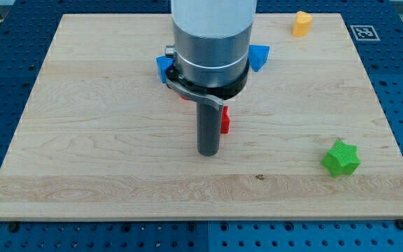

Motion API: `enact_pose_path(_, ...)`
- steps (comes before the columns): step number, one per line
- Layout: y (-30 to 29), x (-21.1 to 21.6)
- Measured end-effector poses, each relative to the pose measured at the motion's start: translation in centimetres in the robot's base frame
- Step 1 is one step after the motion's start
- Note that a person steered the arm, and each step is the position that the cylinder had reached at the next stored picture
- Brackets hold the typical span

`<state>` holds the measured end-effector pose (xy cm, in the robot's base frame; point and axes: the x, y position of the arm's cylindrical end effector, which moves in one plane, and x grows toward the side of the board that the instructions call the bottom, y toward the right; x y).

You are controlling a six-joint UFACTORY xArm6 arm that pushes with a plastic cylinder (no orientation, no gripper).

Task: Move the red star to the red circle

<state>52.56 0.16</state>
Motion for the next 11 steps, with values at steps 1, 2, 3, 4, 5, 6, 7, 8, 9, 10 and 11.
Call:
enact_pose_path(1, 1.2, -0.8)
enact_pose_path(2, 3.4, -1.4)
enact_pose_path(3, 5.3, -2.6)
enact_pose_path(4, 6.4, -3.7)
enact_pose_path(5, 6.3, -3.9)
enact_pose_path(6, 5.7, -1.6)
enact_pose_path(7, 3.3, -0.8)
enact_pose_path(8, 0.8, -1.9)
enact_pose_path(9, 0.9, -3.9)
enact_pose_path(10, 0.9, -5.4)
enact_pose_path(11, 2.9, -5.8)
